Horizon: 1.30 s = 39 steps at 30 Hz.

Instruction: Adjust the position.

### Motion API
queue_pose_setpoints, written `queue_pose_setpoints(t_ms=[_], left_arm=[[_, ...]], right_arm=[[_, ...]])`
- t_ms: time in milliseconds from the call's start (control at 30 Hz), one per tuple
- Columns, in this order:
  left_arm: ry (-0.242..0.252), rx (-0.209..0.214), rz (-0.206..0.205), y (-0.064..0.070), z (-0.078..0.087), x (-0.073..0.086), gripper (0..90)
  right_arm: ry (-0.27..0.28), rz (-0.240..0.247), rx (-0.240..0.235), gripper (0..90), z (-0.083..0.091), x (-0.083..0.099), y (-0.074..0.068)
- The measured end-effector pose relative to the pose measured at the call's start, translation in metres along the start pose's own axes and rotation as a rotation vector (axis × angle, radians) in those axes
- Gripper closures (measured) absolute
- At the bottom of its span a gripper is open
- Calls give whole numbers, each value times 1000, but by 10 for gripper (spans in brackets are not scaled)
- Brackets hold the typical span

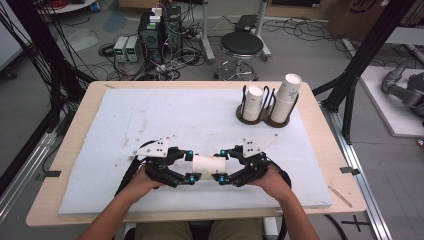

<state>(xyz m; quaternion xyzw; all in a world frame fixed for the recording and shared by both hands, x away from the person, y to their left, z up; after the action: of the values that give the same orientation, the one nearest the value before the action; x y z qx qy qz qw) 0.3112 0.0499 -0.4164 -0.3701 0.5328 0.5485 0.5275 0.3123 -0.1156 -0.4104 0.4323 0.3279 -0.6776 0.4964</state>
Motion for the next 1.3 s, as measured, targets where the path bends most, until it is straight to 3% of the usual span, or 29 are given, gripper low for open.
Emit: queue_pose_setpoints(t_ms=[133,400,600,733,967,1100,1167,1300], left_arm=[[2,2,5,1,0,-1,363],[-3,-2,19,0,3,-1,365],[-63,-30,11,-1,7,-4,368],[-88,-42,36,-1,13,-8,368],[-218,-79,78,-6,22,-18,366],[-308,-101,75,-9,26,-28,366],[-322,-103,74,-9,26,-30,366],[-400,-113,69,-11,26,-35,367]], right_arm=[[1,-5,0,364,0,0,0],[4,-41,30,217,0,-3,2],[9,-38,64,214,5,-6,4],[-2,-30,86,214,7,-7,6],[-48,-1,126,214,4,-8,9],[-109,38,144,214,-2,-10,10],[-131,61,152,214,-4,-11,11],[-167,87,159,214,-6,-14,11]])
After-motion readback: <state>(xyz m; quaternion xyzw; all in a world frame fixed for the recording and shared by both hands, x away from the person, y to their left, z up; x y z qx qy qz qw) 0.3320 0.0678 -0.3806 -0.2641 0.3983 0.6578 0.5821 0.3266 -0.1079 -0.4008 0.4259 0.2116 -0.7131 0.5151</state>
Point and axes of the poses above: each handheld gripper's, and its own axes: z roughly backward along the jaws, x roughly out of its underside, y roughly to its right, the point moved 7 cm from there along -z, roughly forward along the jaws, and after that the axes turned 13 degrees about x, right-handed, at the moved point
